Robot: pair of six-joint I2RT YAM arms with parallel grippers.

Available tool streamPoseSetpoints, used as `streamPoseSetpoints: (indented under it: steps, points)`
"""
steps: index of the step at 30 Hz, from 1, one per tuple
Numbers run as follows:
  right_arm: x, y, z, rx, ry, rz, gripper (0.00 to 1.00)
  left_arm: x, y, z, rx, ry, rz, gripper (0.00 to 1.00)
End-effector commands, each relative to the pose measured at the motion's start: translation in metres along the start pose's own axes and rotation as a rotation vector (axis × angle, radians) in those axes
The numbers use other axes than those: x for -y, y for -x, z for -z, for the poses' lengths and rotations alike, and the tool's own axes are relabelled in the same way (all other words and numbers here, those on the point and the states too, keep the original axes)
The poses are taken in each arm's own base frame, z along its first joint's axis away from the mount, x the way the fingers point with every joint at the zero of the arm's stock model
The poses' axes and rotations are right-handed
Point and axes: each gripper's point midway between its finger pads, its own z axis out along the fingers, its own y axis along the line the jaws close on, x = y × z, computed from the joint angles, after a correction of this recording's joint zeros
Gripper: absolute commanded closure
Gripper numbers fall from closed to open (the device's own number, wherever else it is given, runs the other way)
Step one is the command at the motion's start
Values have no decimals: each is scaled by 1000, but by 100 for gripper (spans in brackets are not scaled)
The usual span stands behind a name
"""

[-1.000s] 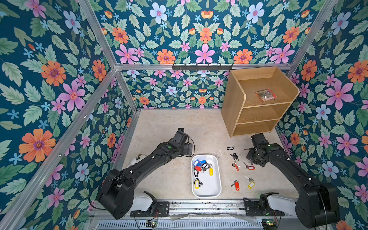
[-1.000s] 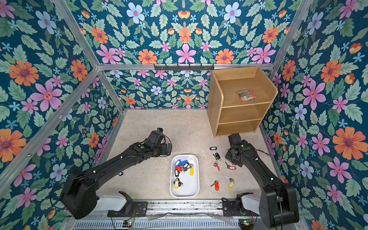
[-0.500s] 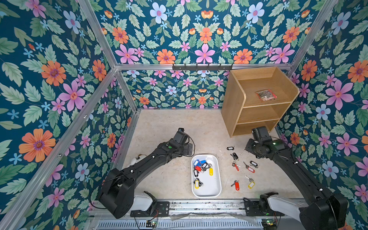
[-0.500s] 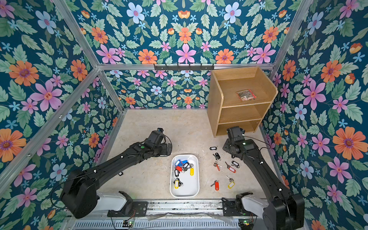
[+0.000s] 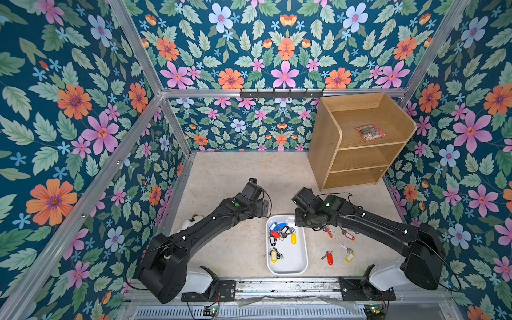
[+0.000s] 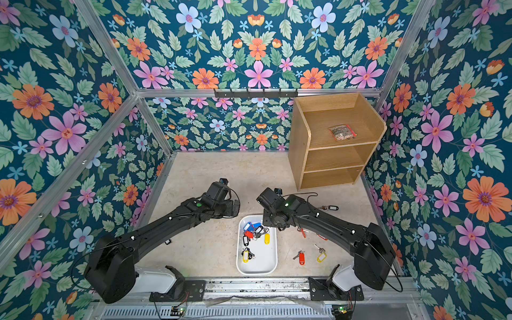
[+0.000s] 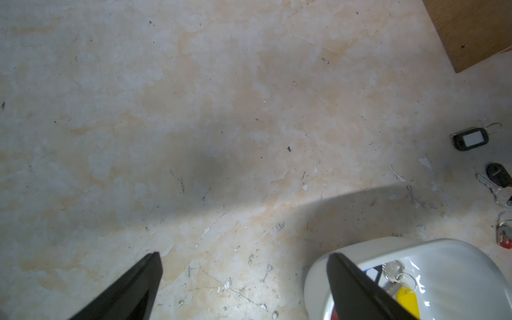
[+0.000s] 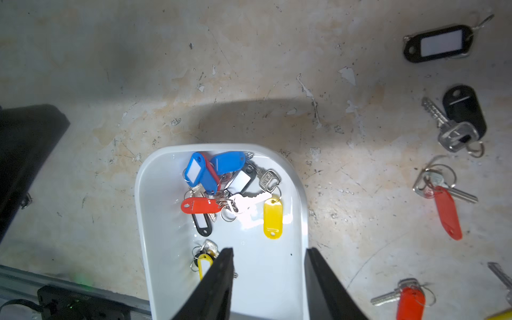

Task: Take the keys out of the storage box
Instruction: Pick up the key from the storage box.

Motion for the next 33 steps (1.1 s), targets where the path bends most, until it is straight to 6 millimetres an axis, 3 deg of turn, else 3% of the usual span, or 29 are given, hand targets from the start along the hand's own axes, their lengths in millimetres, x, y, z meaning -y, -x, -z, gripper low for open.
streamPoseSetpoints:
  steps: [1,7,10,19,23,33]
  points:
    - [-25,-1,-26,-41,44,-9,56,1,5,4,16,-4,-1,1]
    - [-43,-21,-59,-120,48,-12,56,2,6,6,22,-5,-3,1]
    - [-40,-31,-69,-143,21,-30,57,2,6,6,25,-6,-1,1]
    - [-1,-40,-68,-130,-145,-57,59,3,8,9,33,-11,-3,1]
    - [11,-45,-73,-137,-191,-73,55,3,8,10,35,-10,-3,1]
    - [15,-43,-82,-132,-202,-97,49,3,9,12,45,-9,-4,1]
